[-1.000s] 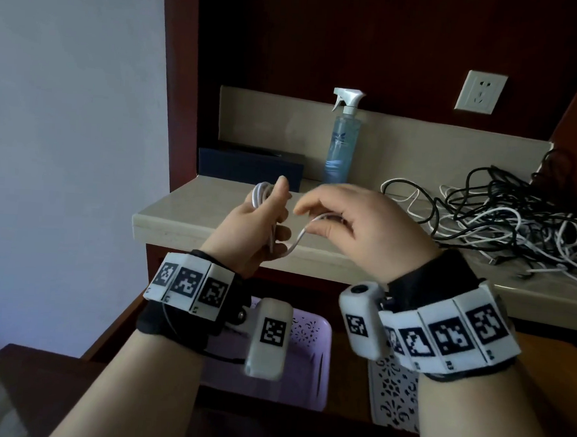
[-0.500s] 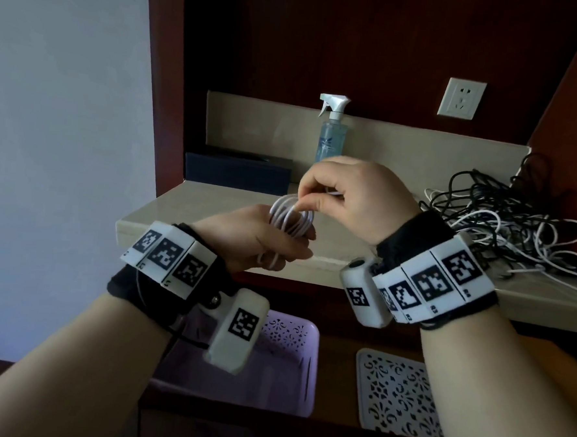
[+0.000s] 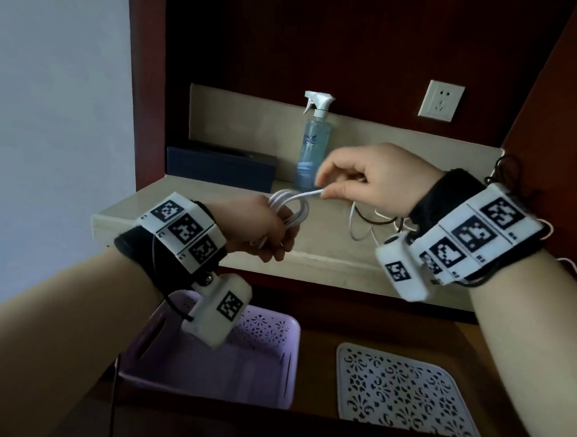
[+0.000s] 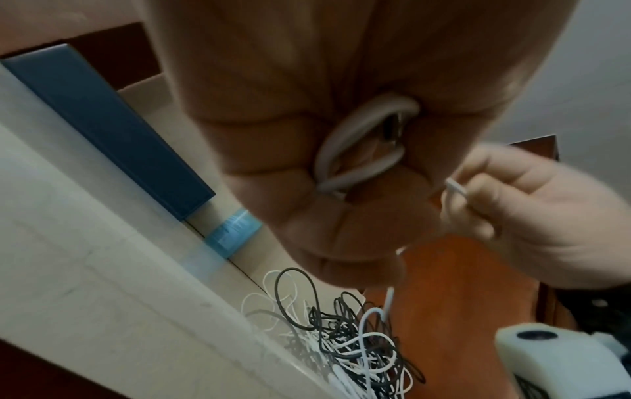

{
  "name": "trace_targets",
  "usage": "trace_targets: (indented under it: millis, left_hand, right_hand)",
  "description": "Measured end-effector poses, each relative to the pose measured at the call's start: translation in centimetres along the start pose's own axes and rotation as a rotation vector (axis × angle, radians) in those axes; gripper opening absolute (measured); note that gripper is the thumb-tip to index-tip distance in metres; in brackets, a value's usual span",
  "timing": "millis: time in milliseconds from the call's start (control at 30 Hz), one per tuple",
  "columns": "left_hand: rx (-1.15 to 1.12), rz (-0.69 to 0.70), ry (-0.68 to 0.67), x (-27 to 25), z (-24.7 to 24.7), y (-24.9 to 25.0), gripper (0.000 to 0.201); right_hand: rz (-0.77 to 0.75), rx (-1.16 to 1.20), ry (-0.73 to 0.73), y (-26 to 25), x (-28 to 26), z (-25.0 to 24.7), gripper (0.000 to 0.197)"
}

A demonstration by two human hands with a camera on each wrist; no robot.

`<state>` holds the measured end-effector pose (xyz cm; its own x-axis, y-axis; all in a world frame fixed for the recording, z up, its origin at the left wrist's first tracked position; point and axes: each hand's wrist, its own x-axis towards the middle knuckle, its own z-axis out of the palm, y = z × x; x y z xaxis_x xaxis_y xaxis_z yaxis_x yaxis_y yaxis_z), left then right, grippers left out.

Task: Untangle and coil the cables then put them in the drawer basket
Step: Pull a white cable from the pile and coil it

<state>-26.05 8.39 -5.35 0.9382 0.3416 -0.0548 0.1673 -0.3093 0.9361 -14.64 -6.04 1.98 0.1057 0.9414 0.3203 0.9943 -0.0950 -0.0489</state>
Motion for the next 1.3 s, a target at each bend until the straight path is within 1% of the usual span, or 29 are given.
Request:
trace_targets:
  millis: [33,133,200,267,367,433,467,500,567,700,833,900,967,1033,1100,1133,1200,1267,1300]
  left_hand:
    - [-0.009,0.0,0.011,0.1,-0.2,0.0,0.03]
    - [-0.018,-0.005,-0.029,0.6,-0.4,0.1,0.034]
    - [0.005,-0.016,-0.081,1.0,-0.2,0.2,0.034]
    - [0.035,-0.032,-0.134,1.4,0.2,0.3,0.031]
    - [0.068,-0.032,-0.207,1.8,0.8,0.2,0.026]
    - [0.062,-0.033,-0.253,1.8,1.1,0.2,0.022]
    - [0.05,-0.033,-0.275,1.7,1.2,0.3,0.018]
    - [0.037,-0.032,-0.289,1.6,1.3,0.4,0.018]
    - [0.022,-0.037,-0.295,1.5,1.4,0.5,0.022]
    - [-0.002,-0.041,-0.262,2.0,1.2,0.6,0.034]
    - [0.006,-0.045,-0.271,2.0,1.1,1.0,0.034]
    - [0.03,-0.048,-0.3,2.0,1.2,1.0,0.031]
    - [0.042,-0.055,-0.341,2.0,1.2,1.0,0.024]
    - [0.026,-0.068,-0.376,1.9,1.1,0.9,0.012]
    - [0.027,-0.068,-0.392,1.9,1.2,0.9,0.008]
    - [0.046,-0.064,-0.388,2.0,1.2,0.9,0.012]
    - [0.09,-0.057,-0.358,2.3,1.4,0.6,0.026]
    - [0.085,-0.049,-0.319,2.5,1.3,0.5,0.035]
    - [0.067,-0.046,-0.293,2.6,1.2,0.5,0.038]
  right_hand:
    - [0.037,-0.02,-0.019,0.8,-0.4,-0.2,0.003]
    - [0.092,0.031,-0.02,2.2,-1.4,-0.2,0.017]
    - [0.066,0.094,0.037,2.2,-1.8,0.0,0.024]
    - [0.022,0.131,0.092,2.1,-1.9,0.1,0.026]
    - [0.002,0.117,0.142,2.5,-1.8,0.1,0.02]
    - [0.033,0.053,0.172,3.2,-1.6,0.1,0.012]
    - [0.06,0.004,0.17,3.4,-1.6,0.2,0.012]
    - [0.087,-0.045,0.152,3.7,-1.5,0.3,0.015]
    - [0.117,-0.092,0.101,3.7,-1.6,0.7,0.019]
    - [0.069,-0.037,0.072,2.8,-1.7,1.5,0.024]
    - [0.055,-0.068,-0.025,2.3,-1.2,1.8,0.025]
    - [0.059,-0.021,-0.03,2.5,-1.0,1.9,0.022]
    - [0.059,0.015,-0.015,2.7,-0.7,2.2,0.017]
    - [0.049,0.029,0.013,2.8,-0.3,2.5,0.014]
    - [0.029,0.038,0.053,2.7,0.0,2.8,0.013]
    - [0.016,0.047,0.079,2.7,0.1,2.9,0.013]
    - [-0.037,0.043,0.133,2.6,0.4,2.9,0.013]
    - [-0.113,-0.06,0.146,2.4,0.5,2.7,0.018]
    - [-0.14,-0.158,0.119,2.4,0.6,2.7,0.023]
